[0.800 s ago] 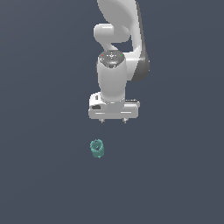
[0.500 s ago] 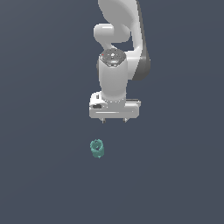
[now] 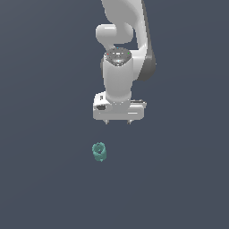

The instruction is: Pick up the object and move it to a goal position.

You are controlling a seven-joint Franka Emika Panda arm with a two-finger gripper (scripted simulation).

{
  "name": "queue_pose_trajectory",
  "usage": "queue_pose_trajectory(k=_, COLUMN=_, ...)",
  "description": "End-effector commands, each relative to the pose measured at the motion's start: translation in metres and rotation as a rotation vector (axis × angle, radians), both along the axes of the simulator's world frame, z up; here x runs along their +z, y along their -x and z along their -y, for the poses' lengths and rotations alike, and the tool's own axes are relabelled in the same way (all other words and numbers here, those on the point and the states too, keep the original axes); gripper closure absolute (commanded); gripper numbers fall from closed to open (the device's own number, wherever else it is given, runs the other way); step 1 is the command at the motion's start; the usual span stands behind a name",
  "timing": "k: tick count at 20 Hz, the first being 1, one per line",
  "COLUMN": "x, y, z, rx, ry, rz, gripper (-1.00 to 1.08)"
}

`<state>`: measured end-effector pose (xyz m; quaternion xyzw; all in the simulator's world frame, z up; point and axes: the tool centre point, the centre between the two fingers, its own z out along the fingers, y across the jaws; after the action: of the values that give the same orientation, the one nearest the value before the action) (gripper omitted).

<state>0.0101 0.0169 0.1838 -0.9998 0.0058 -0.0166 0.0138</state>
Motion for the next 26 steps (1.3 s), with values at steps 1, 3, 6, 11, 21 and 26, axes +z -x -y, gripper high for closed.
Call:
queue_pose_trajectory(k=1, x=-0.001, y=-0.001, z=0.001, rx=-0.013, ry=-0.001, rz=-0.001, gripper=-0.92)
queue_pose_trajectory(k=3, x=-0.001, y=-0.002, z=0.002, rx=-0.032, ry=-0.001, rz=-0.002, gripper=-0.92)
queue_pose_trajectory(k=6, x=-0.003, y=-0.005, z=0.005, rx=-0.072, ry=-0.003, rz=-0.005, gripper=-0.92)
queue_pose_trajectory(k=11, x=-0.007, y=-0.013, z=0.012, rx=-0.168, ry=-0.007, rz=-0.011, gripper=-0.92)
queue_pose_trajectory(k=21, x=-0.020, y=-0.034, z=0.032, rx=-0.458, ry=-0.014, rz=-0.028, gripper=-0.92)
queue_pose_trajectory(k=26, x=-0.027, y=-0.044, z=0.043, rx=-0.613, ry=-0.014, rz=-0.036, gripper=-0.92)
